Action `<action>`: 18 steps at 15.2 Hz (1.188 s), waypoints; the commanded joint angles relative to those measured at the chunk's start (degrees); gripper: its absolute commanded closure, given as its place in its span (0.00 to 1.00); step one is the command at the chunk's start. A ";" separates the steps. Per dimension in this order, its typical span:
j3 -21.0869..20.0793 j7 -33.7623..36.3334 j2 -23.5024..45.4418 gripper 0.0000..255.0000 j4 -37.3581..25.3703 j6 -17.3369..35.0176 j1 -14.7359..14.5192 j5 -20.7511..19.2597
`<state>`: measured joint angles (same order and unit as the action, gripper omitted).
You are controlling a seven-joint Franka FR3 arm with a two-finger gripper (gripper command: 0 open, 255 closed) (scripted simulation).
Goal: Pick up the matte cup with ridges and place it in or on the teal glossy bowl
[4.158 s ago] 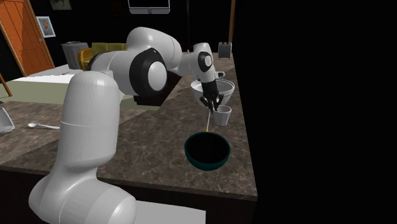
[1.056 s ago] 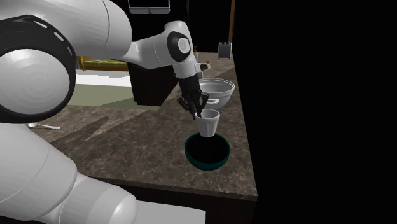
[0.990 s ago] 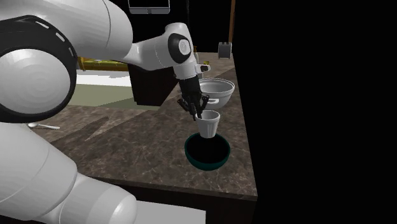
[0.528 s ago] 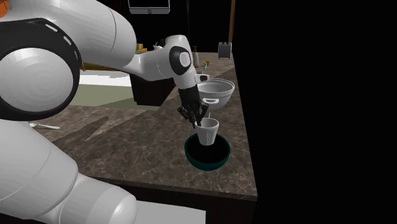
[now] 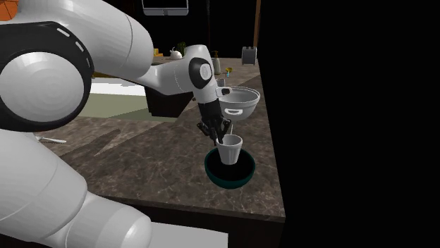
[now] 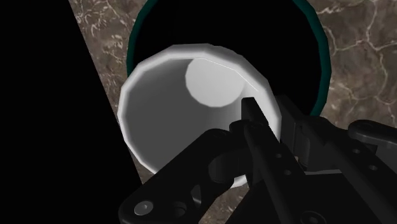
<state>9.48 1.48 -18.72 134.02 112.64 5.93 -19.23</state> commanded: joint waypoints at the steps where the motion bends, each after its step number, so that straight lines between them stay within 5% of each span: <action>1: 0.00 0.00 0.00 1.00 0.00 0.02 0.00 -0.01; 2: 0.00 0.00 0.00 1.00 0.00 0.02 0.00 -0.01; 3: 0.00 0.00 -0.01 0.00 0.01 0.02 0.00 -0.01; 8: 0.00 0.00 -0.01 0.00 0.01 0.02 0.00 -0.01; 12: -1.44 -0.39 -1.24 0.00 -5.92 -7.36 -0.85 1.25; 18: -1.44 -0.39 -1.24 0.00 -5.92 -7.36 -0.85 1.25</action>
<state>8.04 1.09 -19.96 128.11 105.32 5.09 -17.99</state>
